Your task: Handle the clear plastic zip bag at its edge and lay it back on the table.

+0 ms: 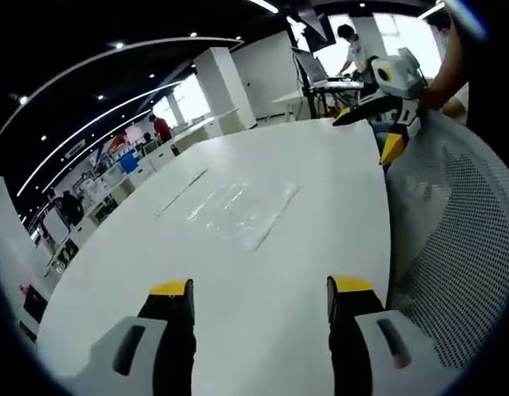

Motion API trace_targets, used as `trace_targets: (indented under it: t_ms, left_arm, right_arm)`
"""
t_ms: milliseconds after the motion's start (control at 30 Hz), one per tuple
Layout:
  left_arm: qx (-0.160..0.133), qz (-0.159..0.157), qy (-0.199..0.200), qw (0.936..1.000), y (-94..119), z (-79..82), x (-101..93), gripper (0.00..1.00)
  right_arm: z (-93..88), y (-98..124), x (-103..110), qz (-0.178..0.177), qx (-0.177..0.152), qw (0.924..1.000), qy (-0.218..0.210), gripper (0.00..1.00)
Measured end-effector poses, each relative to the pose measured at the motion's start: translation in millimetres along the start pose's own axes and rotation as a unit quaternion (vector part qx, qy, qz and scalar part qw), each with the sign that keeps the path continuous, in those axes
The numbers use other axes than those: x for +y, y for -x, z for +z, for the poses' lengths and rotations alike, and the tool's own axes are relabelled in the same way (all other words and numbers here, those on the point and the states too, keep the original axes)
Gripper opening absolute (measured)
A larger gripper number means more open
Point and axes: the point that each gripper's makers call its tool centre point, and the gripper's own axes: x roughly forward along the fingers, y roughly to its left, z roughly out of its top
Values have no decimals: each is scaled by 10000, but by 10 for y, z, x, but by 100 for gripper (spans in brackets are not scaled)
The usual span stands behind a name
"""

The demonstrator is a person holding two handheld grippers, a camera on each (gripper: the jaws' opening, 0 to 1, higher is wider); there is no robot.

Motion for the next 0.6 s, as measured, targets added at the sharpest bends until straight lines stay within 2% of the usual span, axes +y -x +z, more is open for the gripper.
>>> trace_targets:
  t_ms: [300,600]
  left_arm:
    - [145,-314,-432,9985,-170,19,-9,54]
    - [283,-689,-961,9926,-360,40,2,46]
  right_arm:
    - [-12,0,-3,4,27,10000,-8,97]
    - [-28,-1,0,14,58,10000,-34,95]
